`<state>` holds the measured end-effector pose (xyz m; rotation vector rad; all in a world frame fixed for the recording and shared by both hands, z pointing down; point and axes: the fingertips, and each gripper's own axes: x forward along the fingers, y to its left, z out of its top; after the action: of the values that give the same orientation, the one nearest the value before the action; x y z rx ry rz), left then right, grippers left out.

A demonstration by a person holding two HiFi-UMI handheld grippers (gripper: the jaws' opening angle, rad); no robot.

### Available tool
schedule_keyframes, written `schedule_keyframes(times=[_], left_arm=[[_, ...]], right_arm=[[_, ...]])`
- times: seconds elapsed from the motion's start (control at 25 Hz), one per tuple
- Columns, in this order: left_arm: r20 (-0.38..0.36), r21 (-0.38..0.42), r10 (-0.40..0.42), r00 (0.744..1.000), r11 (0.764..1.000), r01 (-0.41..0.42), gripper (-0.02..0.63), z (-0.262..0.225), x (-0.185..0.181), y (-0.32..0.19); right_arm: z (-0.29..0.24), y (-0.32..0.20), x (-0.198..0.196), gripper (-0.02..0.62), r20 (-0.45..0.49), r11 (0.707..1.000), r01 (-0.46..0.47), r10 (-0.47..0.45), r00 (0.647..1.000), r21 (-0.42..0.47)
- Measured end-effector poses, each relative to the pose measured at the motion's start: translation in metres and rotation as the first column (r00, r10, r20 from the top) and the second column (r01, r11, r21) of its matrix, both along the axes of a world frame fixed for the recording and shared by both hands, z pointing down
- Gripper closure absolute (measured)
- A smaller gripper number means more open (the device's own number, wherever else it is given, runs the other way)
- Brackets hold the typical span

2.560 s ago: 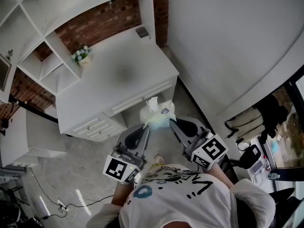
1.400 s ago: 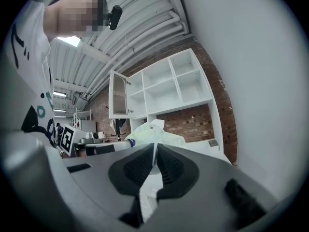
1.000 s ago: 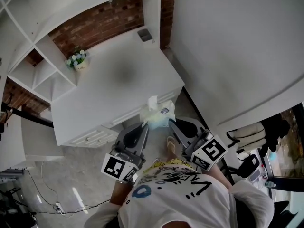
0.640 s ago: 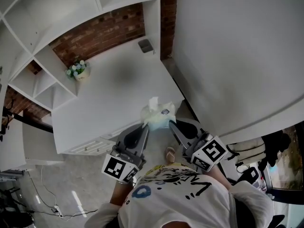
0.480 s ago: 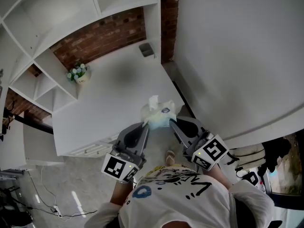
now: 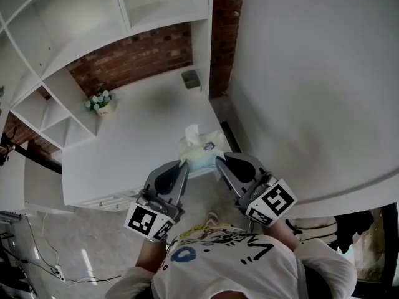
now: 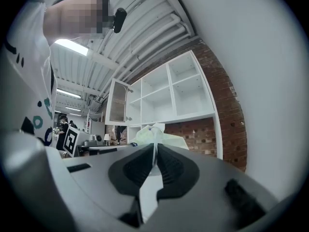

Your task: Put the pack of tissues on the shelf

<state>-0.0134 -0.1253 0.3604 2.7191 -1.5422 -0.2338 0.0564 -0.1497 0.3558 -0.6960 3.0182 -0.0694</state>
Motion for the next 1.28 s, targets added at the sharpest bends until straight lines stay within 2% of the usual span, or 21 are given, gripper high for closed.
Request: schedule_keyframes(times=[0.32,0.64,0.8,0.96,1.28], left_arm=[[-0.02,-0.018,-0.038,0.999,0.999,0.038,0.588,0.002,0.009,-0.013],[-0.034,-0.036,-0.032,0.999,0.999,0.03,0.588,0.005,0.003,-0.035],[-0.038,-0.019,-0.007,0.999,1.0,0.006,0.588,-0.001,-0.002,-0.058],[-0.032,-0.016,0.006,0.999,1.0,-0.006,0.588,-0.019,-0.022,-0.105],[0.016,0.064,0.001,1.0,0.998,-0.002,0.588,-0.011,-0.028,-0.121]], right_arm=[[0.003,-0.02,0.008,0.56,0.008,0.998,0.054,-0.054,0.999,0.014],[0.009,-0.041,0.003,0.56,0.024,0.999,0.042,-0.042,0.999,0.0],[0.003,-0.064,-0.001,0.56,0.025,1.0,0.018,-0.018,1.0,0.014],[-0.018,-0.108,-0.021,0.56,0.01,1.0,0.005,-0.005,1.0,0.023],[-0.009,-0.121,-0.027,0.56,0.046,0.995,-0.001,-0.004,0.999,0.103]])
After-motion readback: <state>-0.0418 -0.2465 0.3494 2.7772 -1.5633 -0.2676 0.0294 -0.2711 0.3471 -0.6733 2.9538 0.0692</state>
